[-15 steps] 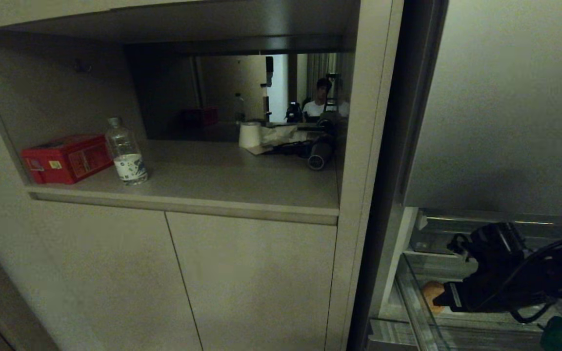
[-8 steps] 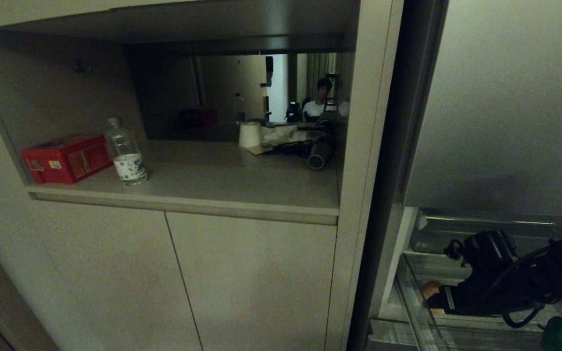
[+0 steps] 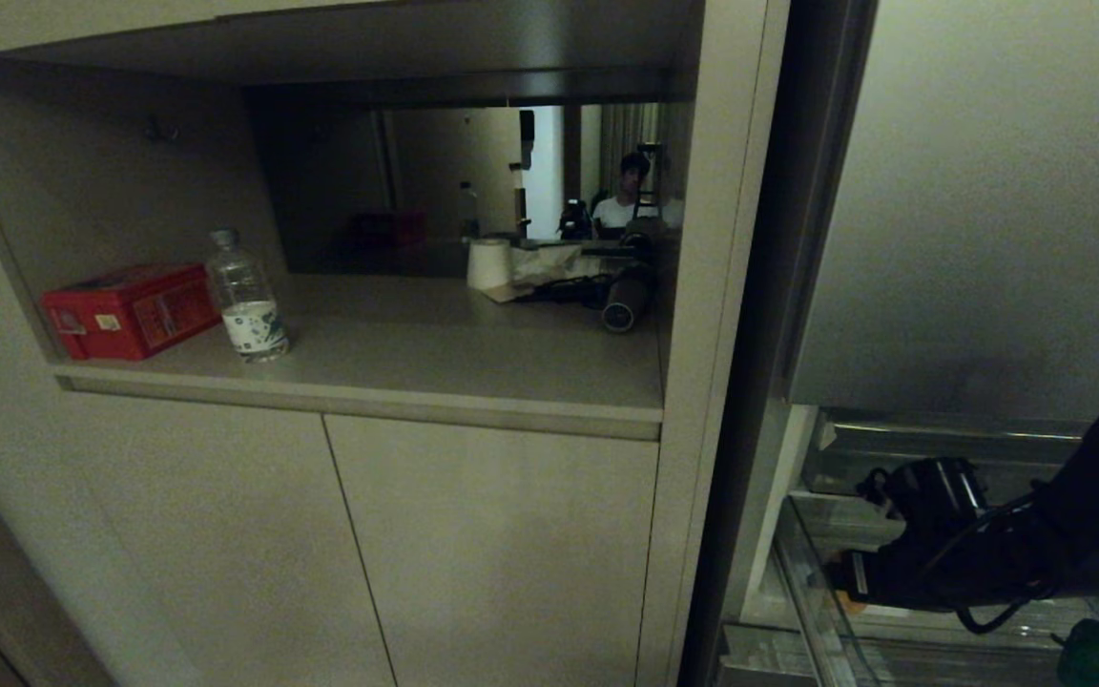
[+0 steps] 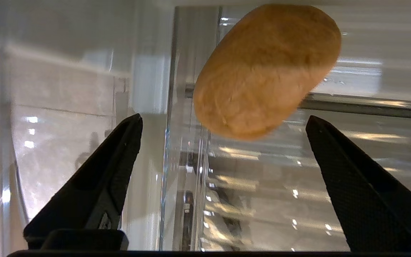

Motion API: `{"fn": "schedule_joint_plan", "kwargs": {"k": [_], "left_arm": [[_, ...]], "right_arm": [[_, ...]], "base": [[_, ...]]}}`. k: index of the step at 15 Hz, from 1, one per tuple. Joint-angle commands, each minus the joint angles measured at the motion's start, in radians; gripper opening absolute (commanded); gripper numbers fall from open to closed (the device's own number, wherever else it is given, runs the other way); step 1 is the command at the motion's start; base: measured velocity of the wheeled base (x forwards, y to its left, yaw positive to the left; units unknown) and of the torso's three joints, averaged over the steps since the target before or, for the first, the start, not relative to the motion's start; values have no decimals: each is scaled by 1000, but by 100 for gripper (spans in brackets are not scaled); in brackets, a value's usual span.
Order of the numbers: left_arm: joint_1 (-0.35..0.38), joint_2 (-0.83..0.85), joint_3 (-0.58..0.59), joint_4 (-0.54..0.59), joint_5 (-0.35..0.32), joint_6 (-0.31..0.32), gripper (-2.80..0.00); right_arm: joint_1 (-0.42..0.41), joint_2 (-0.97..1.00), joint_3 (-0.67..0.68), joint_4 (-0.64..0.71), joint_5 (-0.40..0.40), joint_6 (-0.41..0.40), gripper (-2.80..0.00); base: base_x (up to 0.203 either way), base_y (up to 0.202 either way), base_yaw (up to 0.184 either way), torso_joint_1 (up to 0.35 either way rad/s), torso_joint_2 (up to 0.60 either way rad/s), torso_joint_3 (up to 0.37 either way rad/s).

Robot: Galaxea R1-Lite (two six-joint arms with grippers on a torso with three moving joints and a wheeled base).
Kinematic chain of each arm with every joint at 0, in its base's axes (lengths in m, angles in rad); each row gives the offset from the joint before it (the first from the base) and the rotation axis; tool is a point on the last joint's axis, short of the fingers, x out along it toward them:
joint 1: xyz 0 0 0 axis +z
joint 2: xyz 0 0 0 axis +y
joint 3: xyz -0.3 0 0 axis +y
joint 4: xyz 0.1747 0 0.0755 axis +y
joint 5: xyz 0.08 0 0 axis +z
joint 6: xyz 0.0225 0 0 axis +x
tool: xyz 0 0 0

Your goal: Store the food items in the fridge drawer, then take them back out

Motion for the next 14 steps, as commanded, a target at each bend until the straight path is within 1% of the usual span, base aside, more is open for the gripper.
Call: {"fn": "schedule_joint_plan", "kwargs": {"k": [1, 7, 9, 14], "left_arm": [[0, 0, -1, 0, 0, -1, -280], [0, 0, 0, 0, 0, -1, -280], [0, 0, 0, 0, 0, -1, -280], [0, 0, 0, 0, 0, -1, -280]], "right_arm": [[0, 33, -17, -5, 0, 9, 0], [-1, 54, -34, -8, -3, 11, 0], [-8, 53, -36, -8, -11, 32, 0], [-27, 24, -7, -8, -13, 35, 0]], "base": [[0, 0, 0, 0, 0, 0], [0, 0, 0, 0, 0, 0], [0, 0, 0, 0, 0, 0], [0, 0, 0, 0, 0, 0]]}}
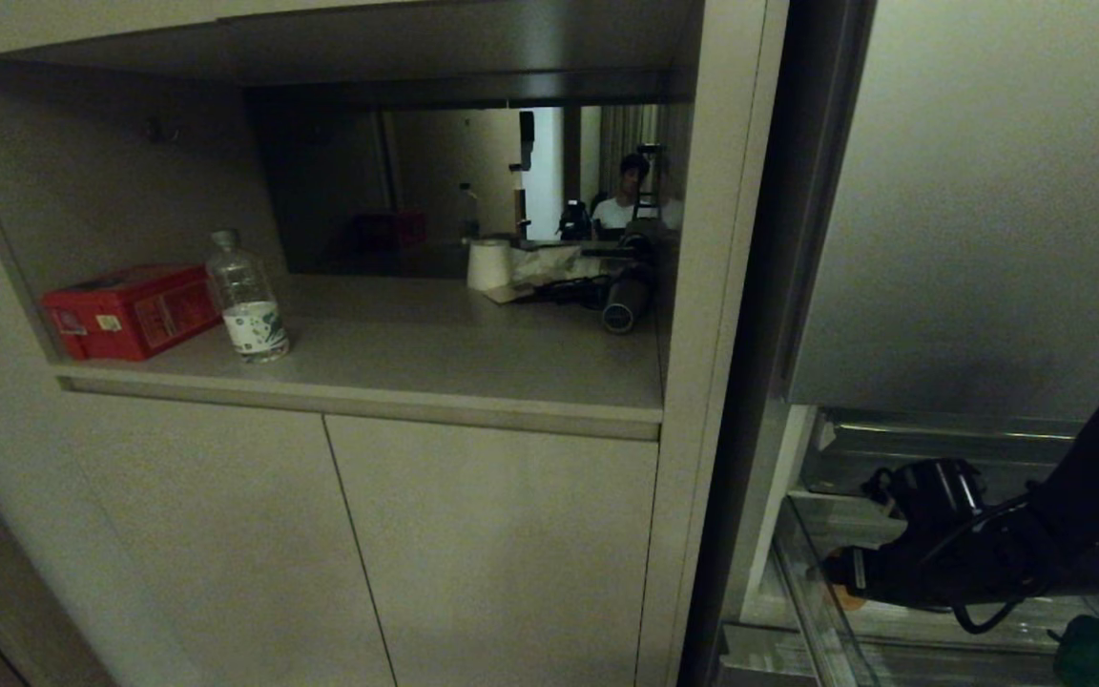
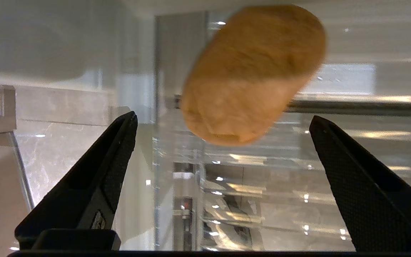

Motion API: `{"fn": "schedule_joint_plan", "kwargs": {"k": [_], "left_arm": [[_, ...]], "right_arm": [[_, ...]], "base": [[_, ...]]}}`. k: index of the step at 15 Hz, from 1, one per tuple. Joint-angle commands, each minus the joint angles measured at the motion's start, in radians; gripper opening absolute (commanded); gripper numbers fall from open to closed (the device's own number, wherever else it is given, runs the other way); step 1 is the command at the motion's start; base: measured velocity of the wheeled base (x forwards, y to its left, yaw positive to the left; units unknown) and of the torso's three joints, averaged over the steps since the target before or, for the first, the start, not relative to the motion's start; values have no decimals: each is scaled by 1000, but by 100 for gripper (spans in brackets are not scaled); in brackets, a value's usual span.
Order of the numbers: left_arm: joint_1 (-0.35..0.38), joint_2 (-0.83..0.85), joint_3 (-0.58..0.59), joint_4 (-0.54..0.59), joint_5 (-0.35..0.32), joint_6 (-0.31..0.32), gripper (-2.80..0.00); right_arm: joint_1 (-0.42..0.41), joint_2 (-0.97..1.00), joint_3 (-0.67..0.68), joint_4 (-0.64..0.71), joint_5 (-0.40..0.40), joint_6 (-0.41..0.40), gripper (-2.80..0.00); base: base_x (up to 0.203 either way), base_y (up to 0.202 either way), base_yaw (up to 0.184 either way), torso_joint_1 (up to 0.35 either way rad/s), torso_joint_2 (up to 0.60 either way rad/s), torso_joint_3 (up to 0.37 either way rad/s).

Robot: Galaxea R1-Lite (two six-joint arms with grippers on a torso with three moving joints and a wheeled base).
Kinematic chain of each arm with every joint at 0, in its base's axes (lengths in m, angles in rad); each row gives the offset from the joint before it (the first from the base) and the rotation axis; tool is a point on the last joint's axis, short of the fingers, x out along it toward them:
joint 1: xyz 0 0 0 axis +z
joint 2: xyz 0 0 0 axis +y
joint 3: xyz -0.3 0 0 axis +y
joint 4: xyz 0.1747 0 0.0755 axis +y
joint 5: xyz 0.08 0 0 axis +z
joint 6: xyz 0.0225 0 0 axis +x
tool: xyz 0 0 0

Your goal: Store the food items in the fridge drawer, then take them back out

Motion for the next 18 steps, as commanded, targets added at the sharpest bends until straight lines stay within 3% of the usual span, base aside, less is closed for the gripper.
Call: {"fn": "schedule_joint_plan", "kwargs": {"k": [1, 18], "left_arm": [[0, 0, 0, 1, 0, 0, -280], [0, 0, 0, 1, 0, 0, -280]], "right_arm": [[-8, -13, 9, -1, 1, 0, 0], [-25, 39, -17, -30, -21, 2, 0]], "base": [[0, 0, 0, 0, 0, 0], [0, 0, 0, 0, 0, 0]]}}
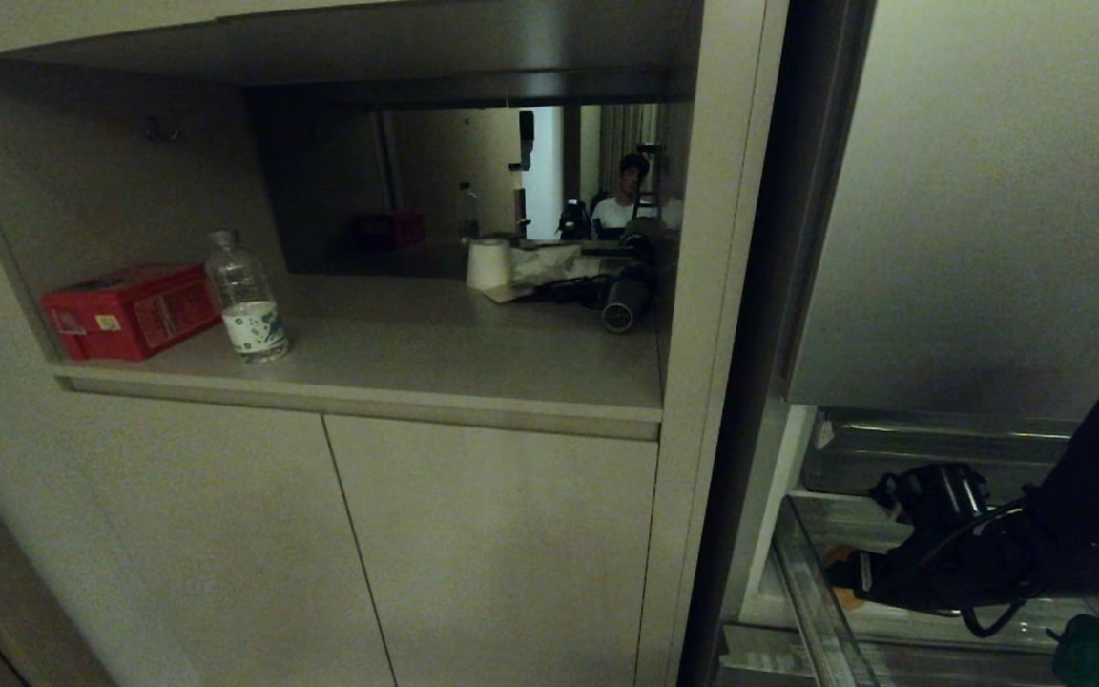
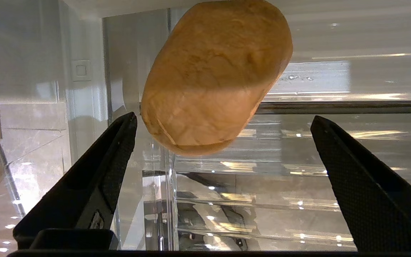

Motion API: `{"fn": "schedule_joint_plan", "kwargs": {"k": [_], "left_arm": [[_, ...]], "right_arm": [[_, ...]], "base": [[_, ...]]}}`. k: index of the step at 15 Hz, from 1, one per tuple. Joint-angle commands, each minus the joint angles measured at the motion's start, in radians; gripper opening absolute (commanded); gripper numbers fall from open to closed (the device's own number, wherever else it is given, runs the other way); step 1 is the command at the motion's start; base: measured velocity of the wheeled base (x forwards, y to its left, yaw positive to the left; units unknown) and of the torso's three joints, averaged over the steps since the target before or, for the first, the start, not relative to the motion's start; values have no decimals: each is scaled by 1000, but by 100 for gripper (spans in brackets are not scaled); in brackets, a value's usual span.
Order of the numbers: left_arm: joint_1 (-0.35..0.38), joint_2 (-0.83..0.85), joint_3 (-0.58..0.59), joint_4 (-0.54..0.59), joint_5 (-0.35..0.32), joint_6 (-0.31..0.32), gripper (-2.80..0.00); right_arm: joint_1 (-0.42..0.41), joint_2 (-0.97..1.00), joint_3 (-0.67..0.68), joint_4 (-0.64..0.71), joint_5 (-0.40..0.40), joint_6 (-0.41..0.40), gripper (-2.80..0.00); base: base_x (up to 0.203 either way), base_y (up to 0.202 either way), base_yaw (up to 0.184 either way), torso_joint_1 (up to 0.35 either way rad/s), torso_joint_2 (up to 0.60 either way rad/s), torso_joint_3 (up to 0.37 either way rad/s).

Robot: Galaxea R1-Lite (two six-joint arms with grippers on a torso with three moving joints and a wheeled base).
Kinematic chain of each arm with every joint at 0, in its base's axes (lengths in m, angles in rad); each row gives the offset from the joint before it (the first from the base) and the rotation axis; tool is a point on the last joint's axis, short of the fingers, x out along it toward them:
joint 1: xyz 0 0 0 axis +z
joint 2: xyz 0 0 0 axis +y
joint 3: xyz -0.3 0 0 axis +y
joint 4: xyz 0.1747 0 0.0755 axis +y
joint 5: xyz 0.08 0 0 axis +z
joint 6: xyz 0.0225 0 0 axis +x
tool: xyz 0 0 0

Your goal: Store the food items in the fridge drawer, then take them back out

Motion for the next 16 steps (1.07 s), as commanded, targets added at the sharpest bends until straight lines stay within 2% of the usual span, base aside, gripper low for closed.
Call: {"fn": "schedule_joint_plan", "kwargs": {"k": [1, 2, 3, 4, 9, 14, 16], "left_arm": [[0, 0, 0, 1, 0, 0, -280], [0, 0, 0, 1, 0, 0, -280], [0, 0, 0, 1, 0, 0, -280], [0, 0, 0, 1, 0, 0, -280], [0, 0, 0, 1, 0, 0, -280], [0, 0, 0, 1, 0, 0, -280], [0, 0, 0, 1, 0, 0, -280]], "right_arm": [[4, 11, 1, -14, 3, 2, 0], [4, 16, 1, -21, 3, 2, 0], [6, 30, 3, -48, 3, 3, -92], [7, 42, 6, -72, 2, 4, -280], [7, 49, 33, -114, 0, 2, -280], [-4, -29, 134, -123, 3, -4, -280], [-8, -62, 195, -173, 3, -6, -280]], "base": [[0, 0, 0, 0, 0, 0], [0, 0, 0, 0, 0, 0], [0, 0, 0, 0, 0, 0], [0, 0, 0, 0, 0, 0], [0, 0, 0, 0, 0, 0], [0, 0, 0, 0, 0, 0], [0, 0, 0, 0, 0, 0]]}}
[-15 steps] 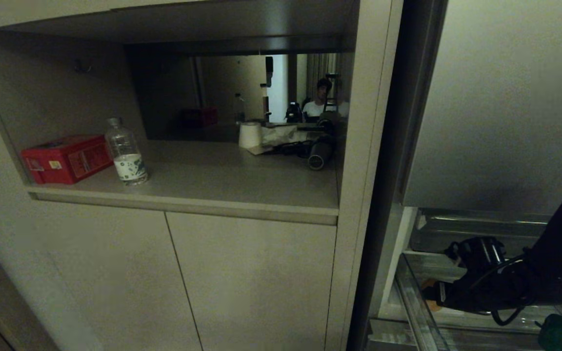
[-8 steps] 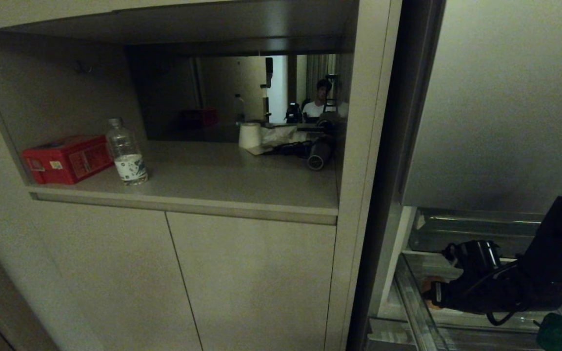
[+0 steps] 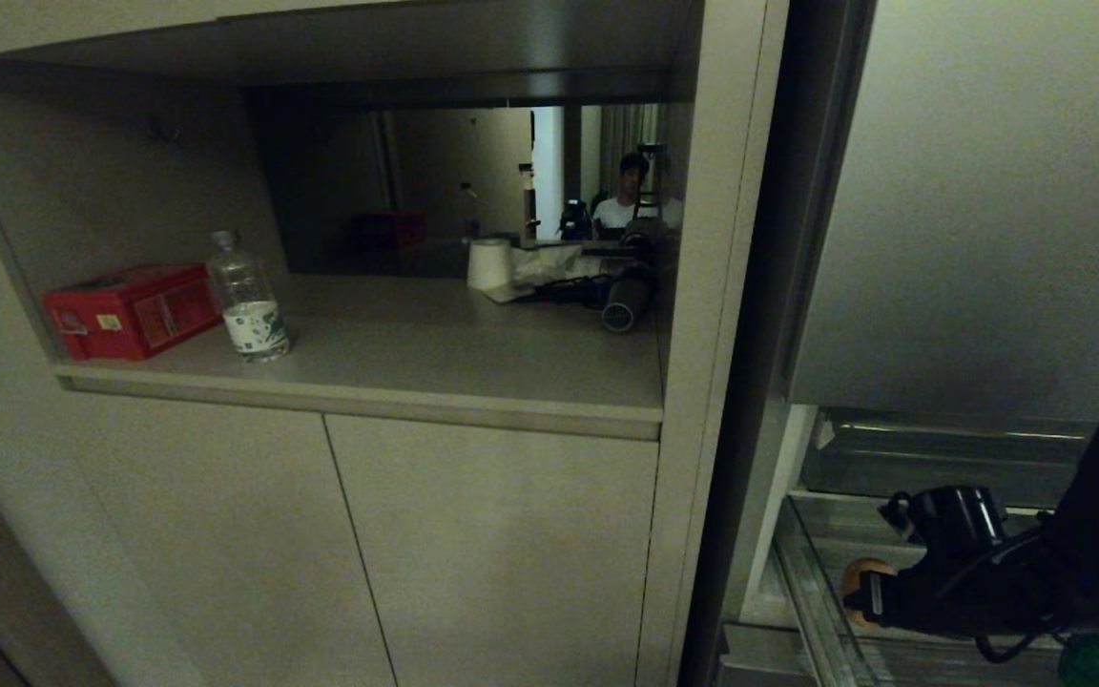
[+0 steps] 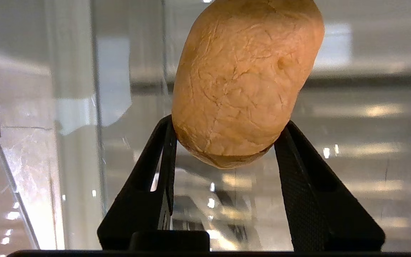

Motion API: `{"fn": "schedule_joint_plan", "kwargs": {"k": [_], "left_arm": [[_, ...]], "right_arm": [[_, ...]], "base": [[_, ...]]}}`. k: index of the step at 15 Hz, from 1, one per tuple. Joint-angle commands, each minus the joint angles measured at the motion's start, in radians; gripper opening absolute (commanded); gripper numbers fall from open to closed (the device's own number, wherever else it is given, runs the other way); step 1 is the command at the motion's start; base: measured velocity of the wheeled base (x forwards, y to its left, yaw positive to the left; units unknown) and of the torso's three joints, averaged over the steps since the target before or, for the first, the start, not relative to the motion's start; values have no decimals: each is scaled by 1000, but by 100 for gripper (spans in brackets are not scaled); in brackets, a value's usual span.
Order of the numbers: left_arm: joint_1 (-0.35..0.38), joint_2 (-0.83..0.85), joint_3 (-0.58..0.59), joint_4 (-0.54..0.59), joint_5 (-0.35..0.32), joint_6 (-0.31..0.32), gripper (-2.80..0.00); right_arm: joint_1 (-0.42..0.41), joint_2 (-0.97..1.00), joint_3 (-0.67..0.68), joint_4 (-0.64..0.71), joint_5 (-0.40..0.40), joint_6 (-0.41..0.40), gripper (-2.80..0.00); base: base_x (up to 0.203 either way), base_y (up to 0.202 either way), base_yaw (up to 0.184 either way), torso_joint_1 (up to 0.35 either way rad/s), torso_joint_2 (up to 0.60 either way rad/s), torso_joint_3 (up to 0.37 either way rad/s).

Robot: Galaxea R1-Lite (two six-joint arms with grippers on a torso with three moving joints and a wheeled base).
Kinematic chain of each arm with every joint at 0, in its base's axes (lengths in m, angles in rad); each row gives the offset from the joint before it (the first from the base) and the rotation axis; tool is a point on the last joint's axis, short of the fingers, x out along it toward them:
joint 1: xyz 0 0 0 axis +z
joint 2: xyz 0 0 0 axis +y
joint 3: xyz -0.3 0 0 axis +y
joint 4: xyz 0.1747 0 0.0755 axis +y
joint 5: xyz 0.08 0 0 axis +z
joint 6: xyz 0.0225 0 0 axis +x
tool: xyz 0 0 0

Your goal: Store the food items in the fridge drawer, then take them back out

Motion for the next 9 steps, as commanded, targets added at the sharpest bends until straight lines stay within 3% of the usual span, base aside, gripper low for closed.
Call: {"fn": "schedule_joint_plan", "kwargs": {"k": [1, 9], "left_arm": [[0, 0, 0, 0, 0, -1, -280], [0, 0, 0, -1, 2, -2, -280]], "right_arm": [[-4, -60, 76, -65, 1, -2, -280], [-24, -221, 393, -318, 0, -6, -280]], "base": [[0, 0, 0, 0, 0, 0], [0, 0, 0, 0, 0, 0]]}}
